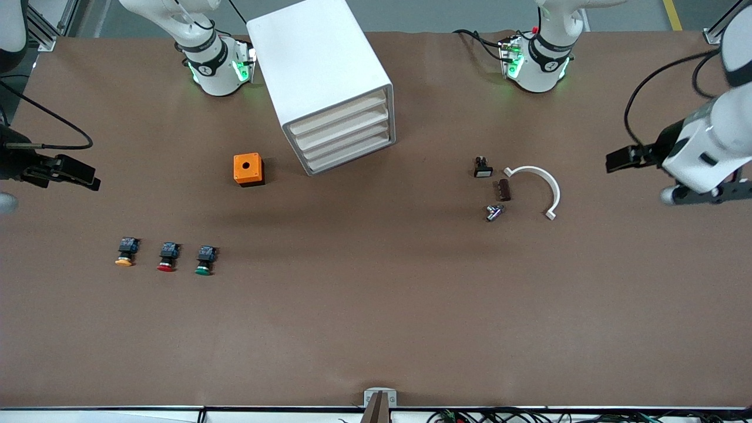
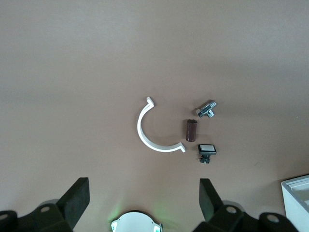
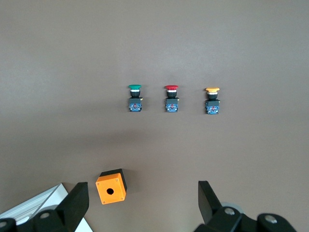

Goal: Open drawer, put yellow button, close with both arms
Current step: 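Reach the left gripper toward the white cabinet's drawer front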

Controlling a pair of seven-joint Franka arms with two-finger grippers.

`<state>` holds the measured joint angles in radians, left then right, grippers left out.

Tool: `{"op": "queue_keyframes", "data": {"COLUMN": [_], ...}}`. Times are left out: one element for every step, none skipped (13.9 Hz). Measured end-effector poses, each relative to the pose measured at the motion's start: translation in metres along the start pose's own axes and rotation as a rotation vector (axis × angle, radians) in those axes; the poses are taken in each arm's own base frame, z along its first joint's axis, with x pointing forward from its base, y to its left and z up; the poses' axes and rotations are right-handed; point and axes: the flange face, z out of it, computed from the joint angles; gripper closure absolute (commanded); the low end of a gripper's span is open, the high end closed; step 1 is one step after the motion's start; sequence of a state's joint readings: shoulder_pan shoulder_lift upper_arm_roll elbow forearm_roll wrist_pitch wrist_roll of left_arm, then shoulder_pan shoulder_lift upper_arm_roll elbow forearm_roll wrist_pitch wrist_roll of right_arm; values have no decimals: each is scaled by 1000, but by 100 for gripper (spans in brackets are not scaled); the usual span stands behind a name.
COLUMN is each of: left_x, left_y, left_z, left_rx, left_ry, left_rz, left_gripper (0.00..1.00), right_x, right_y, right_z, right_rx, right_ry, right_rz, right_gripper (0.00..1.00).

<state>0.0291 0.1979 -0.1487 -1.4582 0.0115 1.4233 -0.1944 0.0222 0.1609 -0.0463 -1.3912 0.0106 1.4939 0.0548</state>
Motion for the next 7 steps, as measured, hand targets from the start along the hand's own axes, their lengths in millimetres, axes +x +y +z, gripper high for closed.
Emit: {"op": "queue_keyframes", "data": {"left_x": [14,29,42,53,62,66,68], "left_y": [6,11,14,20,30,46,66], "left_z": [15,29,42,55,69,82,93], "left_rx": [0,-1,-4,-6,-4,5,20], "left_ry": [-22,-36,-38,-42,-52,-66,-79], "left_rz": [-16,-48,-98,-163,-241,-326,-425], "left_gripper": [0,0,0,0,0,0,0], "right_x": [0,1,2,5,8,13,17], "right_y": [4,12,25,39,54,68,83], "right_z": [0,0,1,3,7,12,21], "right_rx": [-5,-19,-44,-73,-89,-90,-91], "right_ry": [1,1,3,7,12,13,3], "right_rz": [6,19,37,58,79,103,125], "right_gripper": [0,0,0,0,0,0,0]}}
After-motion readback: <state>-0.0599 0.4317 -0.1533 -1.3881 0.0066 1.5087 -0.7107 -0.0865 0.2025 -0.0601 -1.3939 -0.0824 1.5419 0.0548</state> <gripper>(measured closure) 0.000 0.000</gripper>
